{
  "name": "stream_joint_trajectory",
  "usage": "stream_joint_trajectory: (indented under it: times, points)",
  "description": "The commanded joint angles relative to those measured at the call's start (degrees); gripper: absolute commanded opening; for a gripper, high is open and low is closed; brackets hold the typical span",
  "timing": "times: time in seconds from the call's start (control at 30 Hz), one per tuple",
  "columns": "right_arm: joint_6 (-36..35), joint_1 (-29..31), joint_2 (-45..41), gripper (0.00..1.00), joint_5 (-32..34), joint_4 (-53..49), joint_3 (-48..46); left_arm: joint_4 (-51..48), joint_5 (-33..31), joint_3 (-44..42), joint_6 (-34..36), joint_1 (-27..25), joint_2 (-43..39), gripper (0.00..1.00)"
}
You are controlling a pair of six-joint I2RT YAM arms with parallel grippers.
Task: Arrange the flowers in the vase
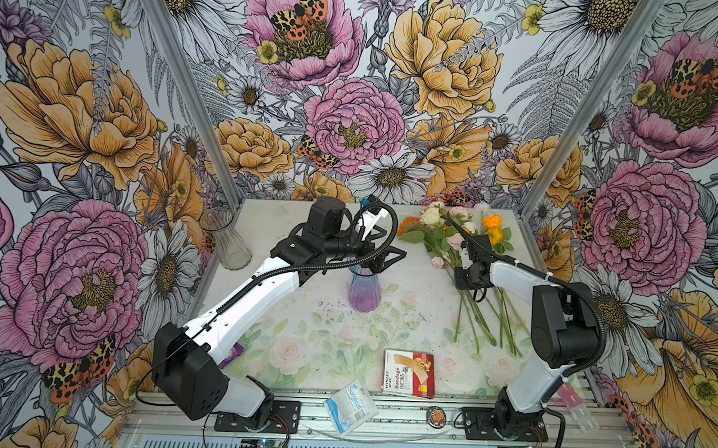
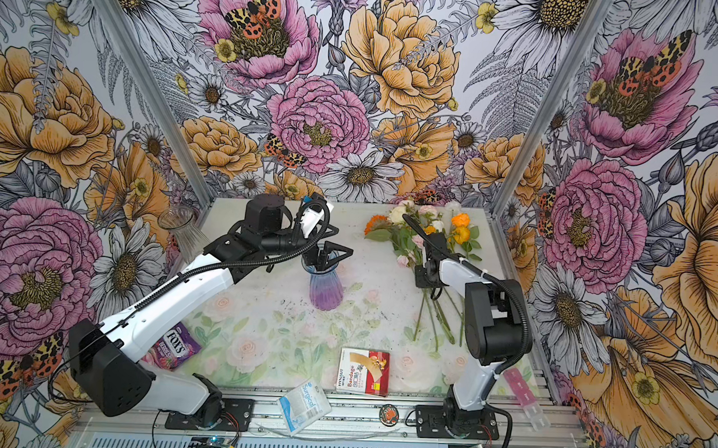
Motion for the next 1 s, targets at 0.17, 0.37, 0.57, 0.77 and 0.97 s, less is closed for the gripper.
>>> stream_joint_trajectory:
  times: [0.17, 0.37, 0.57, 0.77, 0.97]
  points:
    - [-0.8, 1.1, -1.3, 0.02, -0.8, 0.2, 0.8, 1.3, 1.2, 0.0, -0.8, -0.7, 0.9, 0.99]
    - [-1.6, 1.5, -7.4, 0.01, -1.7, -1.6, -0.5, 1.0, 0.9, 0.0, -0.5, -0.6, 1.0, 0.99]
    - [-1.6, 2.1, -12.1, 0.01, -1.0, -6.4, 0.3, 1.0, 1.0, 0.1, -0.6, -0.6, 1.3, 0.99]
    - [-1.5, 3.6, -16.2, 0.00, -2.5, -11.0, 2.5, 0.7, 0.7, 0.1, -0.4, -0.5, 1.0, 0.99]
    - [1.0, 4.4, -24.5, 0.00, -8.5, -11.2, 6.1, 0.4, 0.8, 0.3, -0.2, -0.2, 0.7, 0.99]
